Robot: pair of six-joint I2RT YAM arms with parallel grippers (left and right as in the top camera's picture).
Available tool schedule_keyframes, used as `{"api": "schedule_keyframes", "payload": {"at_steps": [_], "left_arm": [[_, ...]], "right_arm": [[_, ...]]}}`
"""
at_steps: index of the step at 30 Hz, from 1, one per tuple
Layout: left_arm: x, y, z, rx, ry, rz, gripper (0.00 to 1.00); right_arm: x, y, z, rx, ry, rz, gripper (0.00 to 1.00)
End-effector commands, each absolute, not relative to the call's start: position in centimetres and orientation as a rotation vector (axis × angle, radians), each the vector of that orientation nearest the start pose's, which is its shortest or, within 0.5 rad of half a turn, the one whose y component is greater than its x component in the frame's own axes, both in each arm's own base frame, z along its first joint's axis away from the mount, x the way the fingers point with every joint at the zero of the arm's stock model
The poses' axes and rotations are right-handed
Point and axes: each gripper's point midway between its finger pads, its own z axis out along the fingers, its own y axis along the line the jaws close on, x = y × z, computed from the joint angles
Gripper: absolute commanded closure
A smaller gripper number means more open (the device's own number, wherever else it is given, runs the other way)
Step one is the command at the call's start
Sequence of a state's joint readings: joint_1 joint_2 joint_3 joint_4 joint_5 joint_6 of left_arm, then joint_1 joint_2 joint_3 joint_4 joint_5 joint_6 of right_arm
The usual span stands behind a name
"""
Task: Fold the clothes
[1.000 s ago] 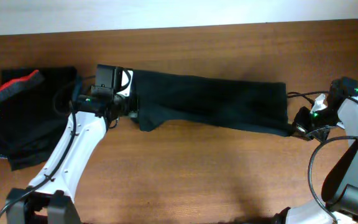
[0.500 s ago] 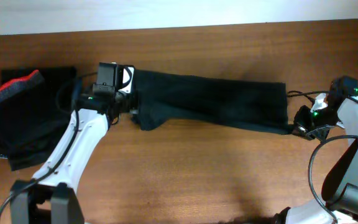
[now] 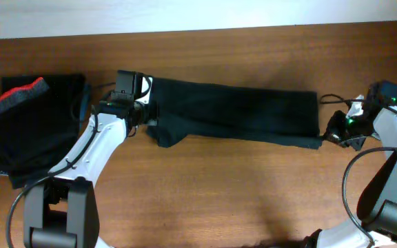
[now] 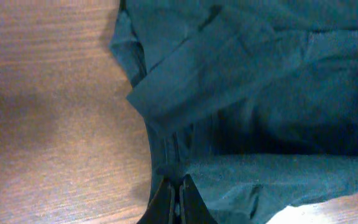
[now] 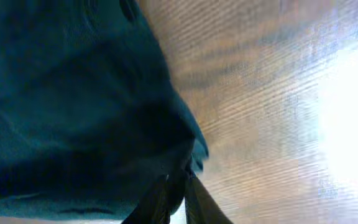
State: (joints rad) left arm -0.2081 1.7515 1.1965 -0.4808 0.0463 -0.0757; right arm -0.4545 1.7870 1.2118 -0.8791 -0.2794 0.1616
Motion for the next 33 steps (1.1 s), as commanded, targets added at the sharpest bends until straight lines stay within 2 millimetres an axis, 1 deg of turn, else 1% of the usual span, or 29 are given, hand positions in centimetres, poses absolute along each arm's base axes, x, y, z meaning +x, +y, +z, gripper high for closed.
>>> {"api": "schedule_keyframes", "payload": {"at_steps": [1, 4, 8, 11, 14, 16, 17, 21, 23, 24, 27, 29, 31, 33], "left_arm": [[42.5, -9.7, 8.3, 0.173, 2.597, -0.155, 1.0], [42.7, -9.7, 8.4, 0.172, 2.588, -0.155, 0.99], [42.9, -9.7, 8.4, 0.172, 2.582, -0.156, 0.99], [43.6, -9.8, 8.5, 0.169, 2.555, -0.156, 0.99], [43.9, -9.3, 8.5, 0.156, 2.547, -0.122, 0.99], [44.0, -9.3, 8.1, 0.155, 2.554, -0.117, 0.99], [44.0, -9.3, 7.5, 0.156, 2.565, -0.115, 0.99], [43.8, -9.2, 5.8, 0.158, 2.604, -0.109, 0.99], [43.9, -9.2, 5.2, 0.159, 2.614, -0.107, 0.99], [44.0, -9.3, 5.0, 0.159, 2.614, -0.107, 0.98], [44.3, -9.4, 4.8, 0.159, 2.606, -0.109, 0.87], [44.6, -9.4, 4.7, 0.159, 2.593, -0.111, 0.85], [45.0, -9.5, 4.8, 0.158, 2.577, -0.113, 0.8], [45.5, -9.6, 5.1, 0.156, 2.553, -0.117, 0.79]], "right_arm": [[34.6, -10.1, 5.5, 0.812, 2.8, 0.391, 0.86], [35.9, -9.2, 5.7, 0.745, 2.778, 0.382, 0.87], [37.1, -8.6, 5.9, 0.688, 2.757, 0.365, 0.87], [37.4, -8.6, 5.7, 0.682, 2.754, 0.355, 0.88], [37.1, -9.1, 4.8, 0.699, 2.777, 0.314, 0.87], [37.0, -9.4, 4.1, 0.71, 2.795, 0.286, 0.88], [36.9, -9.6, 3.6, 0.716, 2.804, 0.272, 0.88], [37.4, -10.1, 2.7, 0.717, 2.801, 0.248, 0.9], [37.6, -10.6, 2.4, 0.76, 2.787, 0.214, 0.9], [37.7, -10.9, 2.3, 0.782, 2.779, 0.193, 0.91], [37.9, -11.6, 2.4, 0.793, 2.76, 0.147, 0.9], [38.3, -11.8, 2.5, 0.787, 2.744, 0.144, 0.9], [38.5, -11.8, 2.6, 0.79, 2.735, 0.144, 0.9], [38.6, -11.9, 2.6, 0.808, 2.723, 0.143, 0.9]]}}
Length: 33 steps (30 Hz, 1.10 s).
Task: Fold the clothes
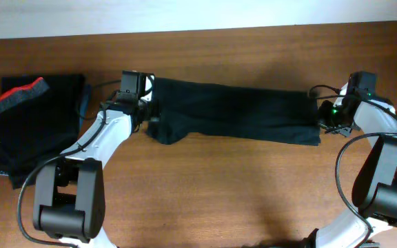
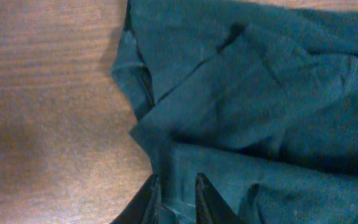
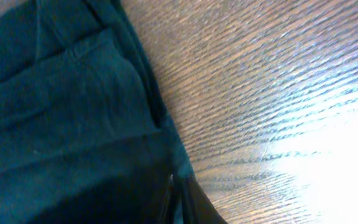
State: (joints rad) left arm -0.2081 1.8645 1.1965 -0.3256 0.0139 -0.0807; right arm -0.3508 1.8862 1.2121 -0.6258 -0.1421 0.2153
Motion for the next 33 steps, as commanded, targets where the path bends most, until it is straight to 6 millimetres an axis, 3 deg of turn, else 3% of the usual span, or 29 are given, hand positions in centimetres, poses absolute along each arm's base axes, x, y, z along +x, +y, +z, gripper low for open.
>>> {"api": "schedule_keyframes", "payload": {"at_steps": [1, 3, 6, 13, 20, 24, 29, 33], "left_arm": [[45.7, -9.7, 5.3, 0.156, 2.54, -0.119, 0.79], [46.2, -9.8, 5.7, 0.154, 2.516, -0.123, 0.78], [46.0, -10.0, 5.6, 0.16, 2.524, -0.133, 0.78], [42.4, -13.3, 4.5, 0.249, 2.645, -0.428, 0.91], [41.1, -13.9, 4.2, 0.278, 2.688, -0.49, 0.94], [40.7, -14.0, 4.0, 0.281, 2.702, -0.506, 0.75], [39.6, -13.9, 3.5, 0.26, 2.76, -0.509, 0.74], [39.2, -14.9, 3.4, 0.239, 2.771, -0.525, 0.72]], "right_arm": [[38.7, -11.9, 2.6, 0.806, 2.72, 0.143, 0.89], [38.8, -12.0, 2.7, 0.805, 2.718, 0.142, 0.89], [38.7, -12.0, 2.6, 0.806, 2.72, 0.141, 0.8], [38.7, -11.4, 2.8, 0.785, 2.728, 0.186, 0.76], [39.3, -10.0, 6.2, 0.671, 2.699, 0.285, 0.73], [38.6, -9.8, 6.1, 0.684, 2.728, 0.292, 0.72], [38.4, -9.7, 6.0, 0.687, 2.736, 0.294, 0.72], [38.4, -9.7, 6.0, 0.689, 2.738, 0.294, 0.71]]}}
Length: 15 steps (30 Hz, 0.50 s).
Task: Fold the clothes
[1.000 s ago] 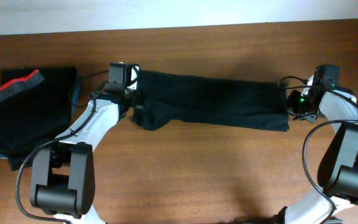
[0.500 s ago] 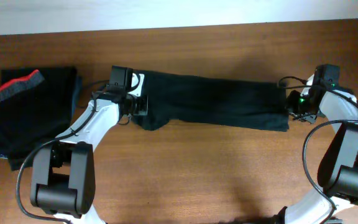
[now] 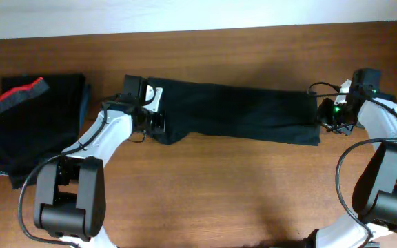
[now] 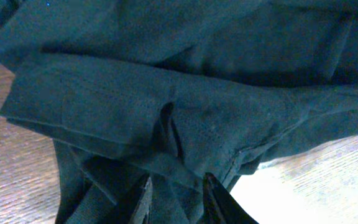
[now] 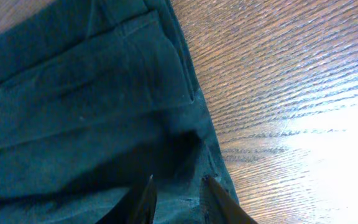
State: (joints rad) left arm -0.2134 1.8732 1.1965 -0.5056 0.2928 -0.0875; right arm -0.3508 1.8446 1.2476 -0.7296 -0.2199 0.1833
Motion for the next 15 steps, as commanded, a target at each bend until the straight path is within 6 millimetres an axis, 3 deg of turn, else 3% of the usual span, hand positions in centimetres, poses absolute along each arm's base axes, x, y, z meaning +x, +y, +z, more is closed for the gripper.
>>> {"api": "schedule_keyframes", "payload": {"at_steps": [1, 7, 15], "left_arm": [[39.1, -15.3, 3.4, 0.251, 2.772, -0.529, 0.73], [38.0, -18.0, 2.3, 0.33, 2.792, -0.544, 0.73], [38.4, -17.0, 1.9, 0.3, 2.799, -0.472, 0.77]], "right_arm": [[38.4, -9.7, 6.0, 0.688, 2.738, 0.294, 0.71], [38.2, -9.6, 5.9, 0.676, 2.749, 0.293, 0.71], [38.0, -9.7, 5.9, 0.672, 2.758, 0.283, 0.71]]}}
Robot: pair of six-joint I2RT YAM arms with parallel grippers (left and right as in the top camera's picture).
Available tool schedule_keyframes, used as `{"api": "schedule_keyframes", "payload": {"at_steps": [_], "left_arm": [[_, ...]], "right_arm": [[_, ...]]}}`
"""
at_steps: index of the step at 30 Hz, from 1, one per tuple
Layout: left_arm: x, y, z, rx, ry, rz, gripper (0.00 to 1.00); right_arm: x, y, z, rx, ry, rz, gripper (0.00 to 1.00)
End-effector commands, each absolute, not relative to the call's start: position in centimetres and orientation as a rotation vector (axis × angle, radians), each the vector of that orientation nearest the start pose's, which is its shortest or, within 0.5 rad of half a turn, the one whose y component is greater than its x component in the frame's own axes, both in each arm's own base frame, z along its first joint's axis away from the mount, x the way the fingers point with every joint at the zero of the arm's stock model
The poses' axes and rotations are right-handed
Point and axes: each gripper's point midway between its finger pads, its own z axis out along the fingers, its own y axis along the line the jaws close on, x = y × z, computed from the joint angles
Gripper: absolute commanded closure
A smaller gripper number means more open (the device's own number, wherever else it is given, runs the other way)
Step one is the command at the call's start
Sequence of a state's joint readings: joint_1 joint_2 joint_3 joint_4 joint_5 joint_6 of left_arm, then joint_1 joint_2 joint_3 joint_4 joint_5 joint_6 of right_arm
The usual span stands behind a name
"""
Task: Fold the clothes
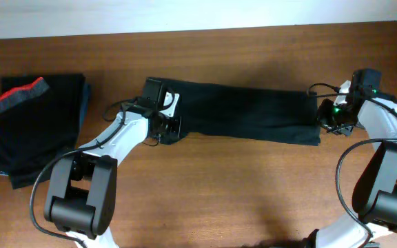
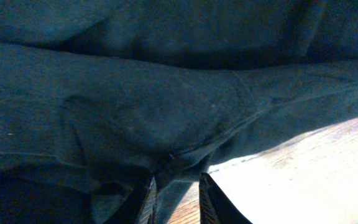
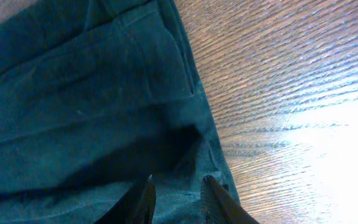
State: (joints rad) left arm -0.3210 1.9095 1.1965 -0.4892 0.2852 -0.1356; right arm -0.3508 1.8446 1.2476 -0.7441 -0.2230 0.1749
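A long dark teal garment (image 1: 247, 110) lies as a flat strip across the back of the table. My left gripper (image 1: 169, 126) is open over the strip's near left corner. In the left wrist view its jaws (image 2: 176, 200) straddle the hem of the cloth (image 2: 135, 93), with bare wood just beyond. My right gripper (image 1: 324, 118) is open at the strip's right end. In the right wrist view its fingers (image 3: 180, 202) stand apart over the cloth (image 3: 73, 93) beside its edge.
A folded black garment with a red band (image 1: 26, 124) lies at the far left of the wooden table (image 1: 219, 193). The table's back edge runs just behind the strip. Cables trail from both wrists.
My left gripper has moved right along the garment's near left corner, further over the cloth, and the loose flap there shows less. The right gripper has stayed put, open.
First both grippers were shut on the ends of the stretched garment. Then the left one stood open at the left end while the right still looked shut. After that both were open over the laid-out strip, and now the left is further in.
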Motion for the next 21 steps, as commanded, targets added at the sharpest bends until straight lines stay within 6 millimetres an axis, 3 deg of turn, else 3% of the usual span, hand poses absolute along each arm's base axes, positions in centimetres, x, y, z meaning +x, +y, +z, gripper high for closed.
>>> {"api": "schedule_keyframes", "payload": {"at_steps": [1, 9, 14, 21], "left_arm": [[38.6, -17.0, 2.0, 0.298, 2.796, -0.472, 0.78], [40.2, -16.2, 3.1, 0.278, 2.756, -0.383, 0.78], [40.2, -14.8, 2.8, 0.202, 2.784, -0.31, 0.8], [40.2, -14.8, 2.8, 0.202, 2.783, -0.307, 0.79]], "right_arm": [[38.0, -9.7, 5.9, 0.671, 2.758, 0.283, 0.7], [37.9, -9.7, 5.8, 0.673, 2.76, 0.277, 0.67], [37.7, -9.8, 5.7, 0.678, 2.769, 0.269, 0.66], [37.7, -9.8, 5.7, 0.678, 2.769, 0.269, 0.66]]}}
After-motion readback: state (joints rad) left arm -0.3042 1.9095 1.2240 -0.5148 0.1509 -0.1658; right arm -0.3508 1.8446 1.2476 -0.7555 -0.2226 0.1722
